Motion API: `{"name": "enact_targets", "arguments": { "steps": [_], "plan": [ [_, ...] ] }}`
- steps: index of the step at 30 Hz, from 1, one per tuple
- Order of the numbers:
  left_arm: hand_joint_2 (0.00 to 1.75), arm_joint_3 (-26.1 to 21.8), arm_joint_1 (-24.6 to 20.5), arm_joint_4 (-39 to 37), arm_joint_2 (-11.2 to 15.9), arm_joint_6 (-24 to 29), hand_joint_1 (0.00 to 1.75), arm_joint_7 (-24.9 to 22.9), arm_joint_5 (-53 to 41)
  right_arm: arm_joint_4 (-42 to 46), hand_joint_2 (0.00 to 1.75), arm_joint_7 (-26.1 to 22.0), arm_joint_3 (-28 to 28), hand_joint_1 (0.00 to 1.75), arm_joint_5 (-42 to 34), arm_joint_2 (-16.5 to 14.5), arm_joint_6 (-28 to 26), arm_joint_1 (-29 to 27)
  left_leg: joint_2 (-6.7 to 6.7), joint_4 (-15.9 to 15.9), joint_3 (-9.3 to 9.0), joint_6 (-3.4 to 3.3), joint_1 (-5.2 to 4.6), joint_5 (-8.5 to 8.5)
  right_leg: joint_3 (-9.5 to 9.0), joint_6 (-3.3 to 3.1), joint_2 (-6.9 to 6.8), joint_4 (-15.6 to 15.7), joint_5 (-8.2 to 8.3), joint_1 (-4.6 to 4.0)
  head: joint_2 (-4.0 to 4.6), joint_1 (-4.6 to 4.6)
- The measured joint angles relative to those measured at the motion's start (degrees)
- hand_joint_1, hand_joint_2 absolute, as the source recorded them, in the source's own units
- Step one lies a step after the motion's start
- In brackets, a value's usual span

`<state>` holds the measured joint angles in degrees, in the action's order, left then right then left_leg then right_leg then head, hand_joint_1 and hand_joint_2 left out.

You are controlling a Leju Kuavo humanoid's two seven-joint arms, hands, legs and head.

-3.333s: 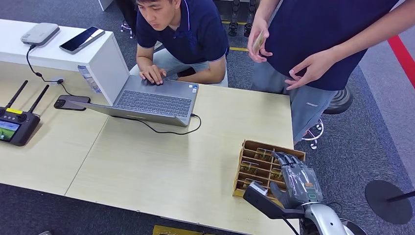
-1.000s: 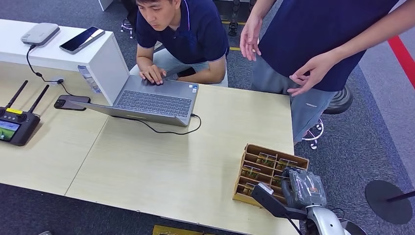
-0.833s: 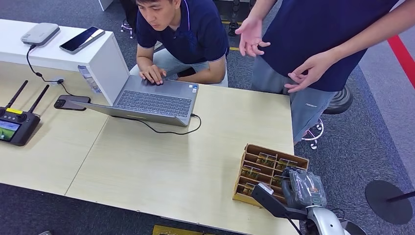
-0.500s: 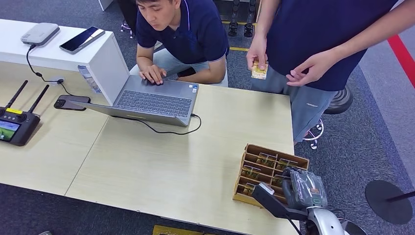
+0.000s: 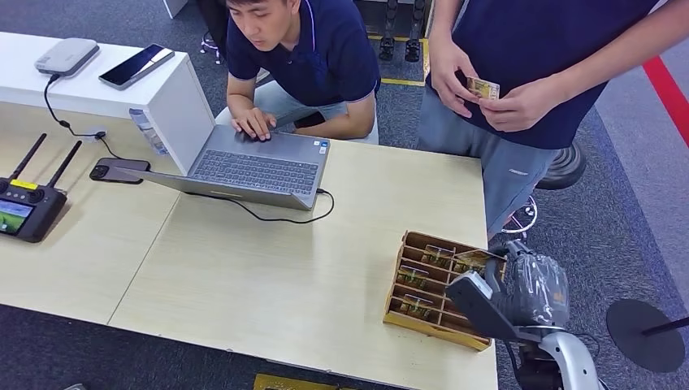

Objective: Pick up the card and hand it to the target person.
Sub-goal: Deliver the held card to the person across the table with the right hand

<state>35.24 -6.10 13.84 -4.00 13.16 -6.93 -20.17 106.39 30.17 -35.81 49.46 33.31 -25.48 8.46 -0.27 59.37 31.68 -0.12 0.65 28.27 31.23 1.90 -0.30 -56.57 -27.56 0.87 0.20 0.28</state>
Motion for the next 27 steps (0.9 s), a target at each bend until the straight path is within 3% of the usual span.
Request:
{"name": "enact_targets", "arguments": {
  "steps": [11,21,27],
  "plan": [
    [1.75,1.33,-0.05,0.02,0.00,0.04,0.00,0.47,0.73,8.51,1.75,-1.43,3.51,1.71,-3.78,-0.02,0.04,6.95,0.00,0.00,0.02,-0.01,-0.02,0.00,0.01,0.01,0.01,0.00,0.00,0.03,0.00,0.00],
    [1.75,2.15,-0.13,0.09,0.00,-0.01,0.00,0.51,0.79,9.47,1.75,-2.22,3.30,1.71,-4.93,-0.56,0.55,10.46,-0.04,0.00,0.05,-0.04,-0.02,-0.03,0.00,0.01,-0.06,0.00,0.01,0.03,0.00,-0.01],
    [1.75,2.90,-0.39,0.09,-0.02,-0.66,0.00,0.36,0.96,8.23,1.75,-5.15,2.26,1.71,-7.84,-2.07,0.18,12.14,-0.05,-0.01,0.17,-0.04,-0.02,-0.03,0.01,0.01,-0.08,0.00,0.00,0.02,0.00,-0.01]
  ]
}}
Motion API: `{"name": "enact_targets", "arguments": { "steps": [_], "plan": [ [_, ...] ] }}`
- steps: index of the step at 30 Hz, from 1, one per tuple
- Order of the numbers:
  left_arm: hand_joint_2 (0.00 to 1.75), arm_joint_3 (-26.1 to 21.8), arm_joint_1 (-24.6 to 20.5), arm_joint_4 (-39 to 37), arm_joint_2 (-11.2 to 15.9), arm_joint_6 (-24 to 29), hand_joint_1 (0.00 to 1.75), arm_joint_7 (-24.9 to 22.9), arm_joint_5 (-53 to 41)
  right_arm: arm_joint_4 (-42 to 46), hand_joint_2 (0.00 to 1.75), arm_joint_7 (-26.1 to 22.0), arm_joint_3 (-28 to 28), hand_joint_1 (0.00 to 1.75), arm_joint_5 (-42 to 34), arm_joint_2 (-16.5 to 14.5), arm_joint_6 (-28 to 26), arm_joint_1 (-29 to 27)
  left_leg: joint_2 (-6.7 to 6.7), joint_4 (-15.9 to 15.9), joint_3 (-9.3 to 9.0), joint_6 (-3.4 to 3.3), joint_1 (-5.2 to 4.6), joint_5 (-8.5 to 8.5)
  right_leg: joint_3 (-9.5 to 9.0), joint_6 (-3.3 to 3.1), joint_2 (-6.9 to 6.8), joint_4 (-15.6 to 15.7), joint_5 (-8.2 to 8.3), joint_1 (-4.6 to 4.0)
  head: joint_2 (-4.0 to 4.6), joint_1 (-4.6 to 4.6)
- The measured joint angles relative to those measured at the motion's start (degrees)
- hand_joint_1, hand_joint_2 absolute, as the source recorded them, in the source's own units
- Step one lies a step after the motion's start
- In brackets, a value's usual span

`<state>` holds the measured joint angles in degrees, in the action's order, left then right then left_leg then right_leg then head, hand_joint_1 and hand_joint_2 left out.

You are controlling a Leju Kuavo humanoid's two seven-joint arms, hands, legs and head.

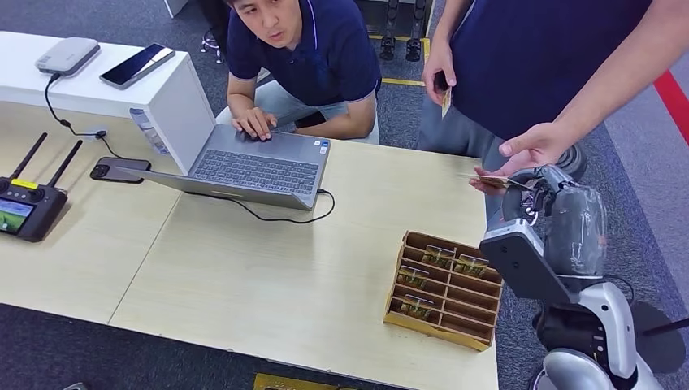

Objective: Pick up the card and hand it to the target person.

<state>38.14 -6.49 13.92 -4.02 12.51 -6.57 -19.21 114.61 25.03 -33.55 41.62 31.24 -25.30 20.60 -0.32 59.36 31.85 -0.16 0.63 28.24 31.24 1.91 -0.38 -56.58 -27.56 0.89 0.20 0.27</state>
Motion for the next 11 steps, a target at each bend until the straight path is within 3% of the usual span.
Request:
{"name": "enact_targets", "arguments": {
  "steps": [6,9,10,11],
  "plan": [
    [1.75,0.99,-0.25,0.00,0.00,-0.19,0.00,-0.39,0.04,-3.49,1.75,-1.60,-1.71,1.74,-0.40,-2.29,-1.52,0.94,-0.04,0.00,-0.01,0.00,0.00,0.00,0.02,0.00,-0.02,-0.01,0.00,0.00,0.00,0.00],
    [0.44,1.59,-0.31,0.00,0.00,-0.17,0.00,-0.94,0.02,-4.74,1.75,-1.62,-2.35,0.44,-0.33,-2.89,-1.91,1.26,-0.06,0.00,-0.03,0.00,0.00,0.00,0.04,0.00,-0.04,-0.01,-0.01,0.00,0.00,0.00],
    [0.00,1.80,-0.26,0.00,0.00,-0.24,0.00,-1.14,0.04,-5.03,1.31,-1.61,-2.54,0.00,-0.27,-3.03,-2.03,1.28,-0.06,0.00,-0.03,0.00,0.00,0.00,0.05,0.00,-0.04,0.00,-0.01,0.00,0.00,0.01],
    [0.00,1.92,-0.23,0.00,0.00,-0.26,0.00,-1.28,0.04,-5.17,1.16,-1.60,-2.64,0.00,-0.23,-3.10,-2.10,1.29,-0.06,0.00,-0.02,0.00,0.00,0.00,0.06,0.00,-0.03,0.00,-0.01,0.00,0.00,0.00]
  ]
}}
